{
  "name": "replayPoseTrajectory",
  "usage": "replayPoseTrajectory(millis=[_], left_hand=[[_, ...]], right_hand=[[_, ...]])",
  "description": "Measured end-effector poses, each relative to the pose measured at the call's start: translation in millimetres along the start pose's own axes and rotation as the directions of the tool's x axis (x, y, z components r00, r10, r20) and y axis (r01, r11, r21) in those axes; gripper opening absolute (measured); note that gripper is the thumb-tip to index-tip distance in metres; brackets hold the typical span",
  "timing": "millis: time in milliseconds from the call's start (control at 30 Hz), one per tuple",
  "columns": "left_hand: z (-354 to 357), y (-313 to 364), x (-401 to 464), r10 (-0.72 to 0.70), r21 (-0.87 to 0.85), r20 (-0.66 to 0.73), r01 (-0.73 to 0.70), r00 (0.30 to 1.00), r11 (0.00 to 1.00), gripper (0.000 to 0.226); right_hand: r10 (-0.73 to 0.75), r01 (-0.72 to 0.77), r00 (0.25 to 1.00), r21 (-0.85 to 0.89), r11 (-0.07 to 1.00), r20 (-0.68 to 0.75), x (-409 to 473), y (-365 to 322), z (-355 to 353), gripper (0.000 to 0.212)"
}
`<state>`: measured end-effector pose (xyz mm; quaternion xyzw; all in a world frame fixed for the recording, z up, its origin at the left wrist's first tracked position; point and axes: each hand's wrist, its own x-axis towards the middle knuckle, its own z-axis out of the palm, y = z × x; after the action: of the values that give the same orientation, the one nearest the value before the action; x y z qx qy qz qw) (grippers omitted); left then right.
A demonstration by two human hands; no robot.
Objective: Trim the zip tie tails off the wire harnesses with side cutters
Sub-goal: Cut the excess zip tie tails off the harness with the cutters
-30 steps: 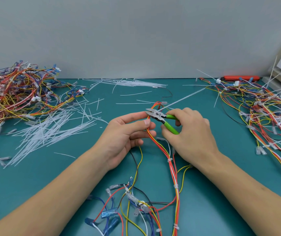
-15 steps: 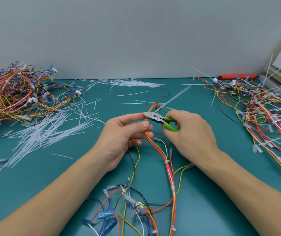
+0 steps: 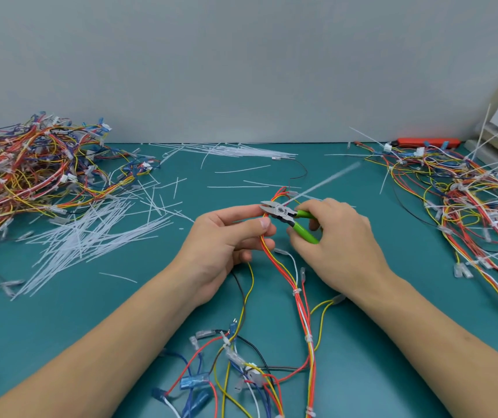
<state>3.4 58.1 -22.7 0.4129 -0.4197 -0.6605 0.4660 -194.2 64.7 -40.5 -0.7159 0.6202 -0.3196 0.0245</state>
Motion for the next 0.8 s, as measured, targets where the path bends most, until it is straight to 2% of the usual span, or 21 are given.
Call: replayPoseTrajectory(millis=[167, 300, 433, 633, 800], left_hand=[[-1.3, 0.3, 2.5, -0.003, 0.0, 0.013, 0.003, 1.0, 1.0, 0.029], [-0.7, -0.1, 2.9, 0.0, 0.008, 0.014, 0.0, 1.0, 1.0, 0.029], [-0.5, -0.4, 2.6, 0.003, 0.012, 0.008, -0.003, 1.0, 1.0, 0.028], [-0.2, -1.0, 1.2, 0.015, 0.018, 0.002, -0.015, 1.0, 1.0, 0.03], [0.2, -5.0, 1.2, 0.045, 0.03, -0.021, -0.045, 0.999, 0.999, 0.041]], right_hand=[[-0.014, 0.014, 1.0, -0.033, 0.999, -0.003, 1.7, -0.4, 0.5, 0.028], [-0.008, 0.009, 1.0, -0.026, 1.0, 0.017, 1.7, -0.1, 0.0, 0.024], [0.046, -0.046, 0.998, 0.013, 0.999, 0.034, 3.2, 0.5, -3.0, 0.006], [0.09, -0.089, 0.996, -0.032, 0.996, 0.031, 1.7, -2.5, -5.2, 0.009], [0.098, -0.099, 0.995, 0.033, 0.995, 0.014, 0.0, -0.3, -0.6, 0.013]])
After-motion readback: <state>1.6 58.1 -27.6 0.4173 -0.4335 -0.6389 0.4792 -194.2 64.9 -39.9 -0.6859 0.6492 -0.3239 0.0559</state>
